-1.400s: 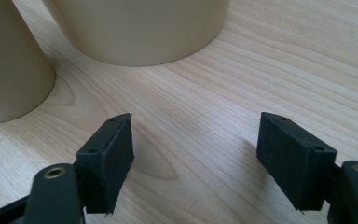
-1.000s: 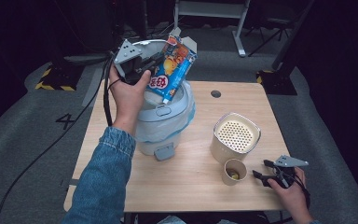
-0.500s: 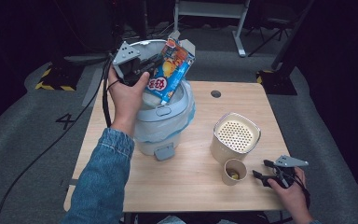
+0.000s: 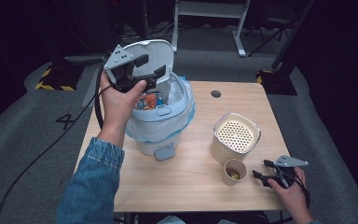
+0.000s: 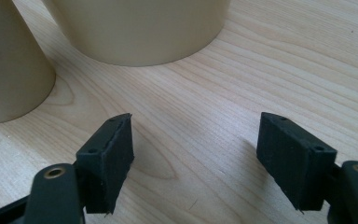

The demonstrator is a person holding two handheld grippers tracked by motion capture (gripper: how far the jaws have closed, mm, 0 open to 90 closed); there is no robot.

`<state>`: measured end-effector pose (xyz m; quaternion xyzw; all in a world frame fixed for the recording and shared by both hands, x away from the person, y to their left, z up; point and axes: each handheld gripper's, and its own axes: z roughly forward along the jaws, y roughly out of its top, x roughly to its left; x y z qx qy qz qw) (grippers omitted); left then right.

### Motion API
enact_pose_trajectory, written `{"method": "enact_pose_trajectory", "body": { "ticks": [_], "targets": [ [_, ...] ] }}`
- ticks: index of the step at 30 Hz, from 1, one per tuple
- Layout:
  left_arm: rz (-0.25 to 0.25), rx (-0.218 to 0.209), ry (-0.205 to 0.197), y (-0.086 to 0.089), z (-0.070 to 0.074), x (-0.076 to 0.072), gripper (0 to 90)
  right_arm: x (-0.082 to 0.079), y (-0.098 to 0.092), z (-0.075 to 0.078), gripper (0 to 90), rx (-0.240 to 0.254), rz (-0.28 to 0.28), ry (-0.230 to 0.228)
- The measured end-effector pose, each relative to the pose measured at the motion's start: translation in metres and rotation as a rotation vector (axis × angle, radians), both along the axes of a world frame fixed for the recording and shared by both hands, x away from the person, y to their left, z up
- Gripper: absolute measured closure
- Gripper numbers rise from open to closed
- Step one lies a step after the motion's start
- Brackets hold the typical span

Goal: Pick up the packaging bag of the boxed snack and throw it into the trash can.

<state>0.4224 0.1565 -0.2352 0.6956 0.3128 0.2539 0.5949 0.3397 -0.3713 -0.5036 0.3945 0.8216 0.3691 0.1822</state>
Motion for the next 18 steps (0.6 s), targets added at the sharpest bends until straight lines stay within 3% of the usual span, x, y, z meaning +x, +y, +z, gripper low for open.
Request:
{"method": "enact_pose_trajectory", "body": {
  "ticks": [6, 13, 18],
  "targets": [
    [-0.071, 0.071, 0.016, 0.005, 0.005, -0.025, 31.0, 0.0, 0.0, 0.0, 27.3, 0.001, 0.0, 0.002],
    [-0.136, 0.112, 0.042, 0.015, 0.002, -0.053, 31.0, 0.0, 0.0, 0.0, 27.3, -0.001, 0.0, 0.002],
    [-0.133, 0.142, 0.063, 0.023, -0.009, -0.072, 30.2, 0.0, 0.0, 0.0, 27.2, -0.001, 0.0, 0.002]
  ]
}}
